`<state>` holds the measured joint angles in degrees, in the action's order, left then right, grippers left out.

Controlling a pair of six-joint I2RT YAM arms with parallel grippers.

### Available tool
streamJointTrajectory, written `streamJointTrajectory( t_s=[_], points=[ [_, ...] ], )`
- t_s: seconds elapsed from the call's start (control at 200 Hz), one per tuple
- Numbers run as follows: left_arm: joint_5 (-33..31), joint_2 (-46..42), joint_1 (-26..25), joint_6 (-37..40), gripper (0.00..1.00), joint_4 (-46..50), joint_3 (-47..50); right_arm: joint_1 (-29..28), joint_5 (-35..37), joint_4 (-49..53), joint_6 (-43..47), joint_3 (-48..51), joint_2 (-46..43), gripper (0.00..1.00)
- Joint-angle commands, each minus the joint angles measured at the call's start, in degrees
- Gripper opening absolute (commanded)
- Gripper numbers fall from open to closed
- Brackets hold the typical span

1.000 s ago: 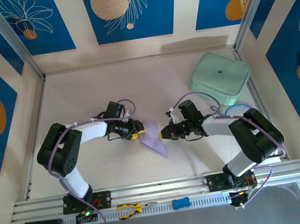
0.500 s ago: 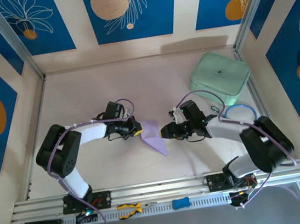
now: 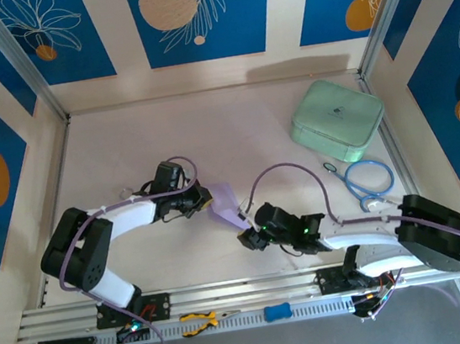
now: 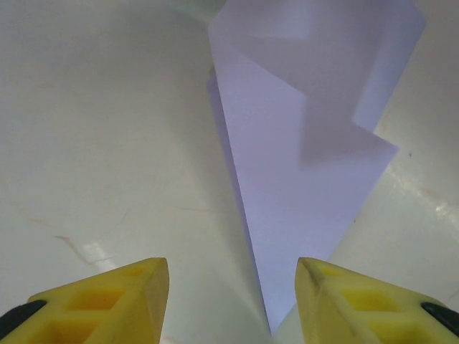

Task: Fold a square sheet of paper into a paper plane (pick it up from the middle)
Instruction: Fourth fold the wing at the center of the table.

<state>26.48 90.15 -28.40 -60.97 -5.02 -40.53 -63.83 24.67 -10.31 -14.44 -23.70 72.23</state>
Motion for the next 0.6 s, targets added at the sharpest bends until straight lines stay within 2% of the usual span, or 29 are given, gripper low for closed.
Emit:
streamJointTrajectory(
  t_s=[0.0,0.285,0.37,0.595],
  points=[
    [-0.9,-0.7,-0.4,-0.4,0.06,0.5,-0.9,-2.4,10.1,-7.4,8.3,-1.6,4.2,0.50],
    [-0.7,-1.2,-0.5,0.6,0.06,2.0,-2.1,-3.3,16.2,-11.4,10.7,-4.2,12.8,0.49],
    [-0.6,-1.1,-0.4,0.6,0.06,2.0,-2.1,-3.2,14.5,-10.9,12.0,-5.3,14.8,0.47],
    [-0.3,-1.0,-0.5,0.7,0.06,2.3,-2.4,-3.4,18.1,-11.0,10.6,-6.0,17.8,0.39]
  ],
)
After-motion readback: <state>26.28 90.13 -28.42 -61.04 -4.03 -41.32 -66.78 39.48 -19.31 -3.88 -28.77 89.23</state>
